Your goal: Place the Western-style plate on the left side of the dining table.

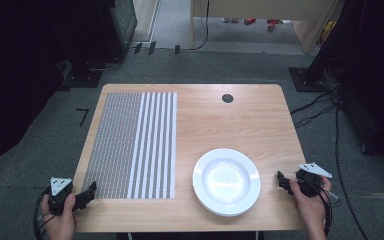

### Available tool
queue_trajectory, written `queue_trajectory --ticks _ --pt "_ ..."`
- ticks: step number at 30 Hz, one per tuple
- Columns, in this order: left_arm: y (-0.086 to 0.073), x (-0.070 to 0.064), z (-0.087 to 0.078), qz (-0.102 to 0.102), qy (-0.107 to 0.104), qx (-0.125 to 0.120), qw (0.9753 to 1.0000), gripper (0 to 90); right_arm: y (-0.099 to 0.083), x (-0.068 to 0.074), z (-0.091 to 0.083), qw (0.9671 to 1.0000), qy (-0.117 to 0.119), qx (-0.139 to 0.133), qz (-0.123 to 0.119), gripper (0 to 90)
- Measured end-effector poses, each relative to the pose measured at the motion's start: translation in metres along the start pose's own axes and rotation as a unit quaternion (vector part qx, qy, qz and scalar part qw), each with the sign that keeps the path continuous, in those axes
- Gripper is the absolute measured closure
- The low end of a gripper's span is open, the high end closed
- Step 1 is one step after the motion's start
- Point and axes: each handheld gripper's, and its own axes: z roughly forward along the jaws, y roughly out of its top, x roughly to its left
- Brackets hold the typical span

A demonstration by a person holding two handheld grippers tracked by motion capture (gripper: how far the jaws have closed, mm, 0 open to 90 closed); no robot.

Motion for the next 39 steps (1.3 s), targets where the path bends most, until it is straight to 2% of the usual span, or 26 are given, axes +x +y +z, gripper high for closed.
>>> queue_trajectory --ticks 5,6,7,9,12,13,14,22,27,39 --pt "0.003 -0.002 -0.003 -0.002 -0.001 -0.007 1.0 15.9 0.0 0.0 0.0 1.0 -0.002 0.001 0.001 12.3" --pt "0.007 -0.005 -0.004 0.006 0.001 -0.011 0.9999 15.8 0.0 0.0 0.001 1.0 -0.006 0.004 0.005 9.4" --pt "0.007 -0.005 -0.004 0.006 0.001 -0.011 0.9999 15.2 0.0 0.0 0.001 1.0 -0.006 0.004 0.005 9.4" --pt "0.011 -0.011 -0.006 0.023 0.012 -0.014 0.9996 15.1 0.0 0.001 0.001 0.9999 -0.011 0.005 0.009 9.0" --pt "0.02 -0.023 -0.009 0.027 -0.006 -0.022 0.9994 14.1 0.0 0.001 0.001 0.9999 -0.011 0.004 0.009 9.0" --pt "0.02 -0.023 -0.009 0.027 -0.006 -0.022 0.9994 14.0 0.0 0.001 0.001 0.9999 -0.011 0.004 0.009 9.0" --pt "0.022 -0.029 -0.008 0.036 -0.005 -0.022 0.9991 14.0 0.0 0.001 0.001 0.9999 -0.011 0.005 0.01 9.0" --pt "0.034 -0.042 -0.012 0.023 -0.023 -0.037 0.9988 11.8 -0.001 0.001 -0.001 0.9999 -0.008 0.005 0.008 9.1" --pt "0.038 -0.047 -0.011 0.016 -0.033 -0.037 0.9986 9.6 -0.001 0.001 -0.001 0.9999 -0.008 0.005 0.008 9.0" --pt "0.051 -0.072 -0.01 0.023 -0.06 -0.047 0.9968 9.5 -0.001 0.0 -0.001 0.9999 -0.008 0.005 0.009 9.0"
